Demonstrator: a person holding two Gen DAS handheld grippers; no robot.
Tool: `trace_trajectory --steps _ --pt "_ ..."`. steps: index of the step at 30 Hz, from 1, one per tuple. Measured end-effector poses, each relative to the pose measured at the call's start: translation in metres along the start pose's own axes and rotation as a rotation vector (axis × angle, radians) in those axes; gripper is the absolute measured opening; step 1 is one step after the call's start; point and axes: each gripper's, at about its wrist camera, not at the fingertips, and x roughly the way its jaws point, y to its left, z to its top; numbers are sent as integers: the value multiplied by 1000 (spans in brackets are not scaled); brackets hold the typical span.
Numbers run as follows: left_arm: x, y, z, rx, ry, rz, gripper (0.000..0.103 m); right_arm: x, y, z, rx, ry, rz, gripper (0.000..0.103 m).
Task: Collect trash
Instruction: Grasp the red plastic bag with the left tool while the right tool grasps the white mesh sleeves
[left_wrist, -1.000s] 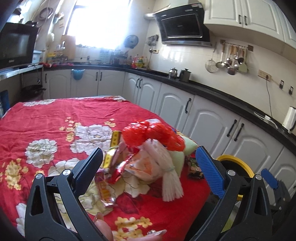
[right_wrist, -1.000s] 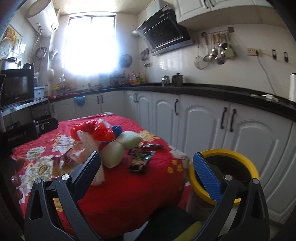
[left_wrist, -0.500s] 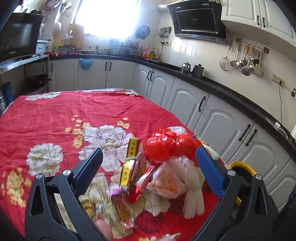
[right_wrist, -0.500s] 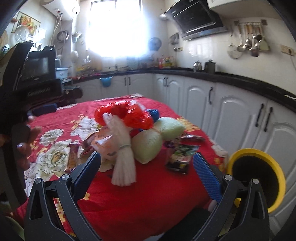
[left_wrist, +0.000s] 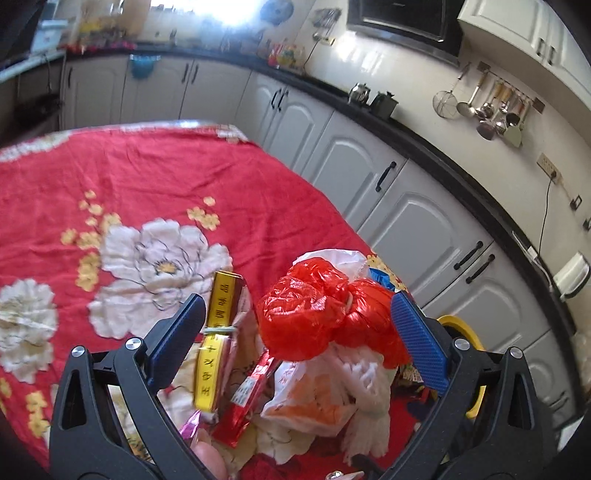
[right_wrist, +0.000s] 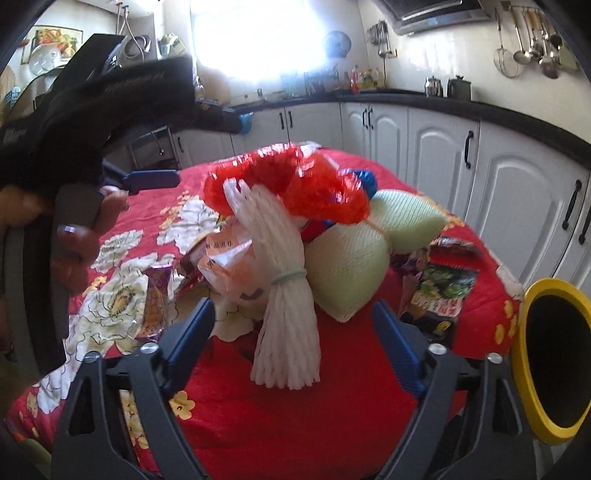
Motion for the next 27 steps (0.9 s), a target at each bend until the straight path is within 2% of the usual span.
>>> trace_trajectory --steps 7,10,12,15,17,23,25,27 --pt "27 16 5 -103 75 -45 92 15 -1 -6 1 36 25 55" --pt "35 24 4 -154 99 -86 92 20 -4 -8 7 48 34 44" --pt "39 28 3 -190 117 -116 92 22 -6 -9 9 56 42 31" --pt "44 31 0 -229 138 -159 91 21 -7 -12 12 60 48 25" --pt "45 31 -1 -246 146 -184 85 20 -7 -15 12 56 51 23" --pt "43 29 -5 -261 158 -223 54 16 -9 -19 27 51 51 23" --pt "40 26 -5 -246 147 -228 40 16 -10 -16 29 50 53 22" --pt "35 23 -5 -230 135 -234 32 14 -10 -14 30 46 54 21"
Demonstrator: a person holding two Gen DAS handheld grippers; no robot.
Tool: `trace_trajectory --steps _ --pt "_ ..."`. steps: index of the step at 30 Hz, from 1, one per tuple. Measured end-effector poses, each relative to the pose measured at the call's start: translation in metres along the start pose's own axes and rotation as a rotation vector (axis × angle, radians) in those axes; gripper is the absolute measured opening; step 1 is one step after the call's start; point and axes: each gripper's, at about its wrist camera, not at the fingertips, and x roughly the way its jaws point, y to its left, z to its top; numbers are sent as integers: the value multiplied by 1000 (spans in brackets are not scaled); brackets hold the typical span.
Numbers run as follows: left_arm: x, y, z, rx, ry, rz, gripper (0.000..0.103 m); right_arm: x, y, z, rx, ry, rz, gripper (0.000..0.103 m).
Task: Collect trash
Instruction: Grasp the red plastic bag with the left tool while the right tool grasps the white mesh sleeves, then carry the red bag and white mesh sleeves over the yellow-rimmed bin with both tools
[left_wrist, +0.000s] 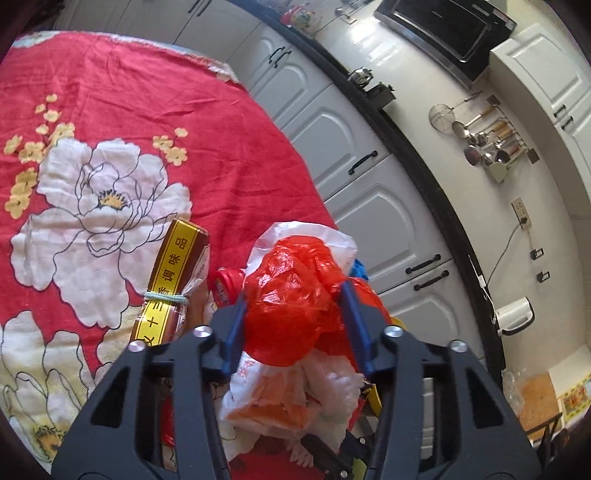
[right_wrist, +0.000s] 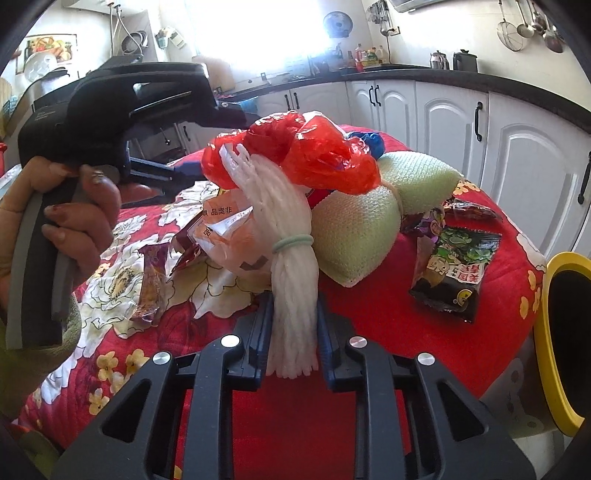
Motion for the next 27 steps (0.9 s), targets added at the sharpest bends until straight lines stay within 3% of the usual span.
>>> trace_trajectory --steps 4,9,20,27 --pt "-9 -7 -4 36 -19 -25 20 -6 0 1 -2 -18 -2 20" --pt "-25 -18 -7 75 -58 -41 15 -23 2 3 -4 -68 -5 19" --pt "-60 -65 -12 223 -196 -7 14 -63 -14 2 10 -130 -55 18" --pt "-61 -90 -16 284 -231 10 14 -91 -43 7 88 -180 -128 18"
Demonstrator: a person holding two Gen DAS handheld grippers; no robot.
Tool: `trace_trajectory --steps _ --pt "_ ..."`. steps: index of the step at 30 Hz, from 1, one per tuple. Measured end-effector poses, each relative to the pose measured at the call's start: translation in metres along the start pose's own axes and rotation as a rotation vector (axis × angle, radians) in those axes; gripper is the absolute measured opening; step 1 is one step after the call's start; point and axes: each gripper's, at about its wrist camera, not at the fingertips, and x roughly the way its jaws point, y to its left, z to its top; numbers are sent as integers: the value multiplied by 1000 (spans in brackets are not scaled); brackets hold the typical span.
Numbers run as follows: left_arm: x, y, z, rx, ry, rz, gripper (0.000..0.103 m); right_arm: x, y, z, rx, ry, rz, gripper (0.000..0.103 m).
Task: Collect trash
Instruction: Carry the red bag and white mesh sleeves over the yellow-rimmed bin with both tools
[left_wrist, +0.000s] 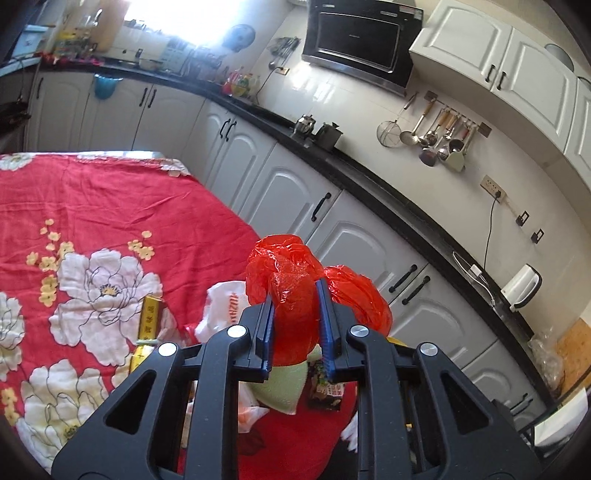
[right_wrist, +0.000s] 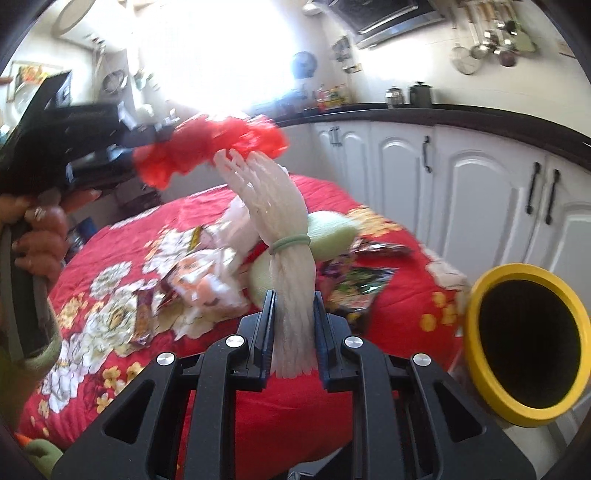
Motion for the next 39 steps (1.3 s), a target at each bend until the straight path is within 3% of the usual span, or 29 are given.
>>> trace_trajectory --steps 18,39 --pt "25 -66 -19 128 0 -35 14 -44 -75 14 120 -81 -166 18" --pt "95 -148 -69 259 106 -99 14 -65 -168 -6 235 -77 -357 18"
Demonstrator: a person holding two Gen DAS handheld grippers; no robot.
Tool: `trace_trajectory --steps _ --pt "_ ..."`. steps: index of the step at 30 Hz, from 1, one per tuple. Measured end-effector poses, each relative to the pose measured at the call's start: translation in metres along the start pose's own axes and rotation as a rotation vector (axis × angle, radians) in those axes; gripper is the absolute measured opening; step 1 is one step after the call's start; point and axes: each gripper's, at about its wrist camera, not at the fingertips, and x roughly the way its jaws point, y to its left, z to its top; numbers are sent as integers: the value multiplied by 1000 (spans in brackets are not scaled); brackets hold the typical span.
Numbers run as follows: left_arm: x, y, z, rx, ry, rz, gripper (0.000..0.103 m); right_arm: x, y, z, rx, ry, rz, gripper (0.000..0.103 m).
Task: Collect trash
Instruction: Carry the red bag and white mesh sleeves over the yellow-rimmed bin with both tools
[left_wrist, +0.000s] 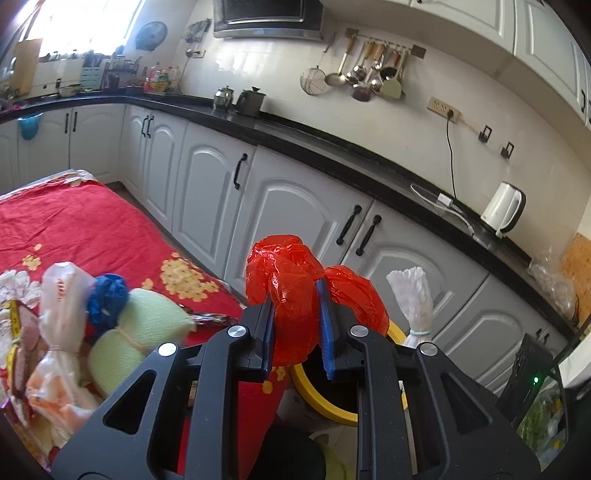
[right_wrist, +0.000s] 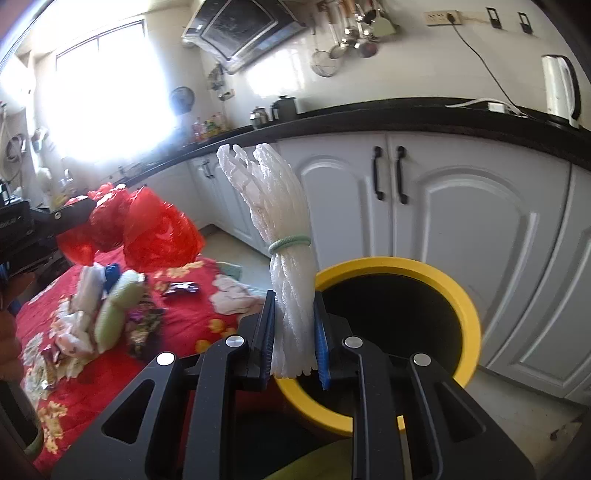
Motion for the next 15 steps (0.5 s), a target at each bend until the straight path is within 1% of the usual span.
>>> trace_trajectory --steps 5,15 --pt "22 -16 -7 28 29 -7 14 10 -23 -2 31 17 -41 18" --pt "72 -43 -25 71 111 -9 14 37 -61 -16 82 83 -80 18"
